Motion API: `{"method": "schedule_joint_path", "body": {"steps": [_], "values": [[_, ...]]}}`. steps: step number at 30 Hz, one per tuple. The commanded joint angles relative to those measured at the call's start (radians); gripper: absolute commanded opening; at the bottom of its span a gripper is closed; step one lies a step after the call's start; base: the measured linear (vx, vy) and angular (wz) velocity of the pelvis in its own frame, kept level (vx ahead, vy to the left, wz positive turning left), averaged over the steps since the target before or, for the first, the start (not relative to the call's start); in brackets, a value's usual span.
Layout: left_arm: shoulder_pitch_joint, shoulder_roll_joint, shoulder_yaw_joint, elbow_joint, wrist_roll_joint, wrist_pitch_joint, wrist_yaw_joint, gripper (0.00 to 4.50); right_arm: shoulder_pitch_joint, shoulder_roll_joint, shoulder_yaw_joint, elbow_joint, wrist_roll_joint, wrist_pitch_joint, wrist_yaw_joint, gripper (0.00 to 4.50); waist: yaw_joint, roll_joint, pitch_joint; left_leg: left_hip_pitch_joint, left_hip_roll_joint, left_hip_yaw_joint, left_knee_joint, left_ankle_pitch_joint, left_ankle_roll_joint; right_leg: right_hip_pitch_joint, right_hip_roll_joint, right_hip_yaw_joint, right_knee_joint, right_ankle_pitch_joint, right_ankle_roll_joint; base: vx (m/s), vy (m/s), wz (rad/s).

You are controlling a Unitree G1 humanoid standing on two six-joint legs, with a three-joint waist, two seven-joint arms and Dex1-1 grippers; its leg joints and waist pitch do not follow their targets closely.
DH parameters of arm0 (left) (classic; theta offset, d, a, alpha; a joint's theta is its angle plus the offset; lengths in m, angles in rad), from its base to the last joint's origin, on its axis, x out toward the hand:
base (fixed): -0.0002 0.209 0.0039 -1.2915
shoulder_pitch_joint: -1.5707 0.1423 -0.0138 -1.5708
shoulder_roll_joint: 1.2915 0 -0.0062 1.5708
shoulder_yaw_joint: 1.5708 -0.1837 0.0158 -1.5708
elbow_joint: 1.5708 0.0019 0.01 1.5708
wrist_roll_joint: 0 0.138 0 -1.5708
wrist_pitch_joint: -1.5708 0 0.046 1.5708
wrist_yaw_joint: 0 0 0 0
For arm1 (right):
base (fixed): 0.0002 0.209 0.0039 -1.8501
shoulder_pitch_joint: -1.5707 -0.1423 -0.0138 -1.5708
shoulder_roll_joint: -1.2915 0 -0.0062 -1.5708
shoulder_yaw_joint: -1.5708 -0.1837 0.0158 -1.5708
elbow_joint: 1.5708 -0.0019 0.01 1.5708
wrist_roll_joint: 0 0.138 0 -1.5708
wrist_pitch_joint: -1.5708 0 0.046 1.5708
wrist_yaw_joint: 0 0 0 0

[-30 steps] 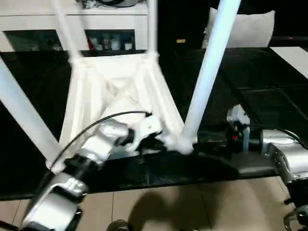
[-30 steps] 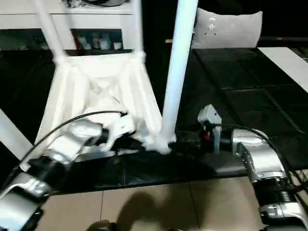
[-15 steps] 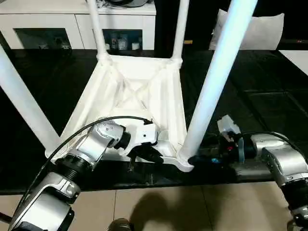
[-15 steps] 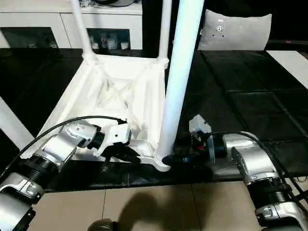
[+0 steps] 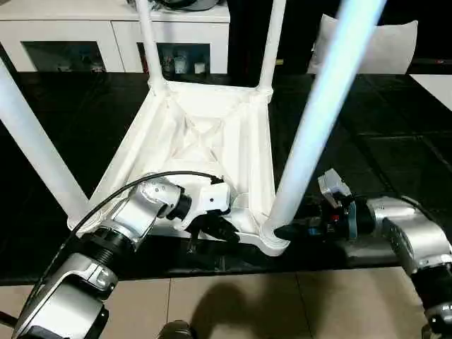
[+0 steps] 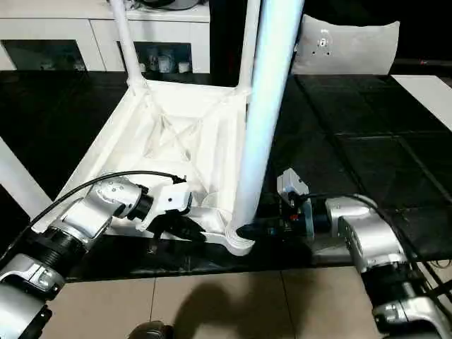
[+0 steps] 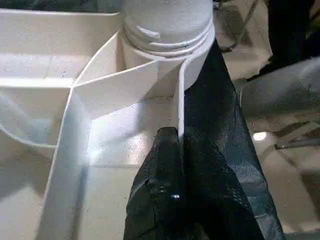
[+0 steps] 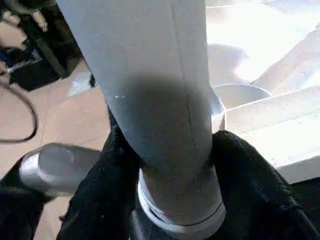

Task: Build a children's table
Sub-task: Rotate leg to tighten

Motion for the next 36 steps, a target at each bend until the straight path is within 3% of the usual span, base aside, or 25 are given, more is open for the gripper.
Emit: {"method": "schedule_joint_path", "body": {"steps": [1, 2, 3, 6, 7, 8, 9, 10, 11, 12, 13, 14, 15, 16, 17, 18, 20, 23, 27, 33, 36], "values": [[-0.005, -0.052, 0.003, -0.037, -0.013, 0.046, 0.06, 0.0, -0.013, 0.062, 0.0, -0.01, -0.015, 0.051, -0.134, 2.01, -0.009, -0.009, -0.071, 0.021, 0.043, -0.007, -0.071, -0.268, 0.028, 0.047, -0.064, 0.044, -0.065, -0.367, -0.177, 0.0, 0.0, 0.0], [-0.006, -0.069, 0.01, -0.037, -0.009, 0.072, 0.094, 0.0, -0.022, 0.087, -0.01, 0.001, -0.032, 0.062, -0.204, 1.98, -0.012, -0.011, -0.069, 0.022, 0.043, -0.008, -0.072, -0.28, 0.021, 0.047, -0.064, 0.044, -0.068, -0.387, -0.171, 0.0, 0.0, 0.0], [-0.008, -0.08, 0.016, -0.037, -0.007, 0.09, 0.118, 0.0, -0.029, 0.104, -0.017, 0.008, -0.043, 0.069, -0.249, 1.98, -0.026, -0.01, -0.064, 0.026, 0.038, -0.012, -0.076, -0.336, -0.005, 0.044, -0.066, 0.039, -0.08, -0.481, -0.144, 0.0, 0.0, 0.0], [-0.014, -0.143, 0.04, -0.039, -0.005, 0.155, 0.22, 0.0, -0.057, 0.162, -0.045, 0.051, -0.065, 0.103, -0.394, 1.95, -0.048, -0.011, -0.059, 0.026, 0.033, -0.018, -0.077, -0.387, -0.021, 0.047, -0.067, 0.029, -0.096, -0.593, -0.091, 0.0, 0.0, 0.0], [-0.014, -0.147, 0.042, -0.04, -0.005, 0.159, 0.227, 0.0, -0.059, 0.165, -0.046, 0.054, -0.066, 0.105, -0.402, 1.95, -0.061, -0.012, -0.057, 0.032, 0.03, -0.021, -0.072, -0.418, -0.026, 0.041, -0.067, 0.021, -0.107, -0.638, -0.073, 0.0, 0.0, 0.0], [-0.029, -0.201, 0.064, -0.031, -0.005, 0.21, 0.312, 0.0, -0.079, 0.211, -0.065, 0.084, -0.08, 0.128, -0.504, 1.94, -0.073, -0.009, -0.056, 0.032, 0.026, -0.024, -0.07, -0.433, -0.027, 0.043, -0.067, 0.015, -0.111, -0.662, -0.06, 0.0, 0.0, 0.0], [-0.029, -0.201, 0.064, -0.031, -0.005, 0.21, 0.312, 0.0, -0.079, 0.211, -0.065, 0.084, -0.08, 0.128, -0.504, 1.94, -0.088, -0.012, -0.055, 0.028, 0.023, -0.027, -0.068, -0.446, -0.027, 0.044, -0.064, 0.006, -0.12, -0.684, -0.042, 0.0, 0.0, 0.0], [-0.052, -0.26, 0.093, -0.015, -0.003, 0.262, 0.41, 0.0, -0.101, 0.264, -0.087, 0.114, -0.099, 0.143, -0.626, 1.93, -0.093, -0.008, -0.056, 0.028, 0.023, -0.028, -0.068, -0.452, -0.028, 0.045, -0.064, 0.003, -0.122, -0.689, -0.035, 0.0, 0.0, 0.0], [-0.071, -0.304, 0.112, 0.001, 0.004, 0.291, 0.487, 0.0, -0.126, 0.31, -0.113, 0.153, -0.113, 0.13, -0.735, 1.93, -0.108, -0.005, -0.056, 0.029, 0.022, -0.031, -0.066, -0.466, -0.031, 0.044, -0.063, -0.005, -0.126, -0.688, -0.03, 0.0, 0.0, 0.0], [-0.075, -0.314, 0.116, 0.005, 0.007, 0.296, 0.505, 0.0, -0.133, 0.321, -0.12, 0.164, -0.115, 0.126, -0.76, 1.93, -0.116, -0.004, -0.058, 0.029, 0.023, -0.033, -0.065, -0.474, -0.031, 0.044, -0.061, -0.009, -0.129, -0.682, -0.029, 0.0, 0.0, 0.0], [-0.081, -0.327, 0.121, 0.011, 0.012, 0.302, 0.531, 0.0, -0.142, 0.337, -0.132, 0.179, -0.118, 0.12, -0.796, 1.93, -0.129, -0.003, -0.061, 0.024, 0.024, -0.038, -0.067, -0.486, -0.025, 0.056, -0.061, -0.022, -0.133, -0.659, -0.02, 0.0, 0.0, 0.0], [-0.087, -0.34, 0.123, 0.017, 0.018, 0.306, 0.555, 0.0, -0.153, 0.353, -0.142, 0.199, -0.123, 0.105, -0.831, 1.93, -0.139, 0.005, -0.061, 0.019, 0.03, -0.041, -0.074, -0.502, -0.017, 0.062, -0.061, -0.026, -0.131, -0.613, -0.023, -0.014, 0.035, -0.19], [-0.09, -0.349, 0.124, 0.022, 0.027, 0.308, 0.571, 0.0, -0.163, 0.362, -0.145, 0.217, -0.133, 0.088, -0.86, 1.93, -0.142, 0.005, -0.061, 0.015, 0.033, -0.043, -0.077, -0.509, -0.014, 0.067, -0.062, -0.029, -0.131, -0.597, -0.024, -0.014, 0.035, -0.19], [-0.094, -0.352, 0.119, 0.031, 0.042, 0.3, 0.587, 0.0, -0.173, 0.365, -0.139, 0.242, -0.158, 0.051, -0.892, 1.93, -0.142, 0.01, -0.064, 0.02, 0.037, -0.044, -0.079, -0.521, -0.011, 0.066, -0.066, -0.028, -0.13, -0.555, -0.037, 0.0, 0.0, 0.0], [-0.096, -0.354, 0.116, 0.035, 0.052, 0.296, 0.599, 0.0, -0.179, 0.366, -0.134, 0.255, -0.175, 0.024, -0.91, 2.27, -0.146, 0.01, -0.063, 0.025, 0.036, -0.041, -0.078, -0.532, -0.007, 0.059, -0.064, -0.028, -0.13, -0.524, -0.054, 0.0, 0.0, 0.0], [-0.095, -0.345, 0.112, 0.035, 0.06, 0.288, 0.596, 0.0, -0.175, 0.366, -0.131, 0.253, -0.171, 0.004, -0.888, 2.48, -0.145, 0.012, -0.063, 0.028, 0.033, -0.038, -0.077, -0.533, -0.006, 0.056, -0.066, -0.029, -0.131, -0.518, -0.062, 0.0, 0.0, 0.0], [-0.091, -0.332, 0.11, 0.03, 0.071, 0.285, 0.596, 0.0, -0.164, 0.37, -0.135, 0.242, -0.166, -0.024, -0.856, 2.63, -0.143, 0.005, -0.063, 0.03, 0.027, -0.03, -0.07, -0.5, 0.007, 0.052, -0.071, -0.027, -0.132, -0.518, -0.084, 0.0, 0.0, 0.0], [-0.086, -0.308, 0.113, 0.035, 0.08, 0.265, 0.6, 0.0, -0.133, 0.346, -0.124, 0.21, -0.163, -0.047, -0.783, 2.95, -0.117, 0.004, -0.068, 0.024, 0.033, -0.022, -0.073, -0.415, 0.022, 0.055, -0.071, -0.012, -0.116, -0.424, -0.123, 0.0, 0.0, 0.0], [-0.073, -0.283, 0.11, 0.035, 0.077, 0.235, 0.583, 0.0, -0.105, 0.287, -0.114, 0.189, -0.162, -0.098, -0.708, 3.26, -0.094, 0.004, -0.072, 0.022, 0.038, -0.015, -0.075, -0.361, 0.027, 0.058, -0.069, -0.003, -0.098, -0.335, -0.157, 0.0, 0.0, 0.0], [-0.049, -0.203, 0.078, 0.045, 0.081, 0.121, 0.467, 0.0, -0.057, 0.145, -0.124, 0.108, -0.102, -0.123, -0.449, 3.77, -0.065, 0.0, -0.076, 0.021, 0.039, -0.008, -0.069, -0.313, 0.053, 0.06, -0.069, -0.001, -0.097, -0.35, -0.147, 0.0, 0.0, 0.0], [-0.039, -0.174, 0.064, 0.035, 0.075, 0.093, 0.41, 0.0, -0.04, 0.098, -0.11, 0.074, -0.09, -0.112, -0.367, 4.0, -0.061, 0.001, -0.074, 0.02, 0.04, -0.008, -0.069, -0.313, 0.05, 0.058, -0.069, -0.001, -0.095, -0.362, -0.147, 0.0, 0.0, 0.0]]}}
